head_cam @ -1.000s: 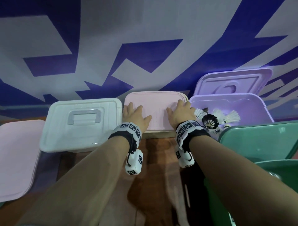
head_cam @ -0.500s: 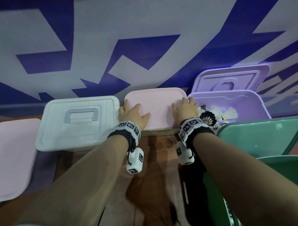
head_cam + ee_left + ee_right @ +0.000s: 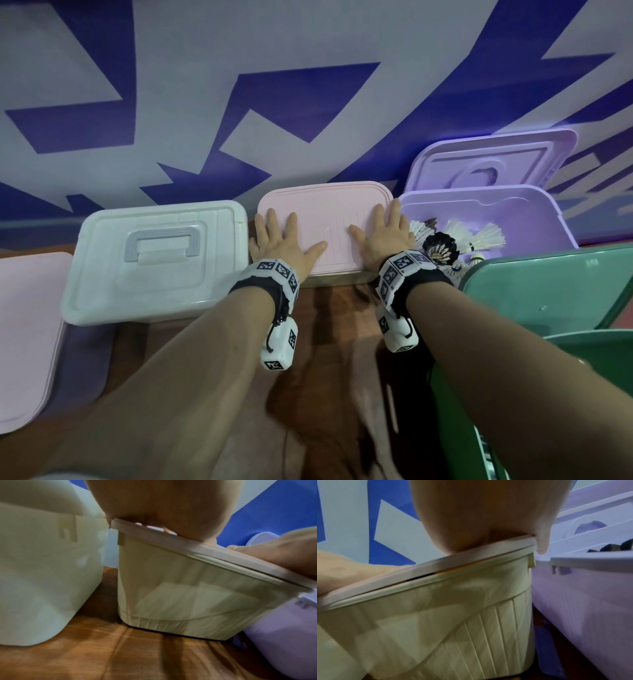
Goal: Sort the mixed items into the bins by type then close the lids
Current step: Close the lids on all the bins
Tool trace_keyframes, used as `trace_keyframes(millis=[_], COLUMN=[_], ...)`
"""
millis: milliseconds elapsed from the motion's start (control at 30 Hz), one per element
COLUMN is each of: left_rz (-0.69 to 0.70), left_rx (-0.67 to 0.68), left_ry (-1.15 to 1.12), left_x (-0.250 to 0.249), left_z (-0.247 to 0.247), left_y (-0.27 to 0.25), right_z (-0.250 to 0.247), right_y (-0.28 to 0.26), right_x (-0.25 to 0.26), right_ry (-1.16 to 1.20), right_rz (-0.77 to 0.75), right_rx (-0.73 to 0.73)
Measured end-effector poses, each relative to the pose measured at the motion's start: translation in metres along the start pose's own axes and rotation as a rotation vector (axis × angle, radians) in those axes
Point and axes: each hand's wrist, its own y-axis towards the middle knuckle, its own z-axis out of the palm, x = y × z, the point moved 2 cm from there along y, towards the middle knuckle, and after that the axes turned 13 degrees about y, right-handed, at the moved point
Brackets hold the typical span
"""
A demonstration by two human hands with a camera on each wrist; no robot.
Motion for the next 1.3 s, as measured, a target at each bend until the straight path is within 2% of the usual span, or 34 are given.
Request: trace_keyframes(millis=[200, 433, 700, 933, 1300], left_rz=[0.008, 0.051, 0.057, 0.048, 0.032], left_rx=[0.03, -0.025, 0.02, 0.052, 0.115], left_ry=[-0.009, -0.029, 0.003, 0.049, 0.051], left_x=[0.0, -0.001, -0.002, -0.003, -0.005], left_z=[-0.002, -0.001, 0.004, 0.009, 0.003], left_y=[-0.002, -0.007, -0.007, -0.003, -0.003], right_z=[0.001, 0.002, 0.009, 0.016, 0.018], right_y=[-0.001, -0.012, -0.01, -0.007, -0.004], right_x=[0.0, 0.0, -0.005, -0.006, -0.006], right_ry=[-0.007, 0.033, -0.003, -0.043, -0.066], right_rz=[-0.003, -0.002, -0.006, -0.018, -0.02], right_rx=[-0.024, -0.061, -0.012, -0.066, -0.063])
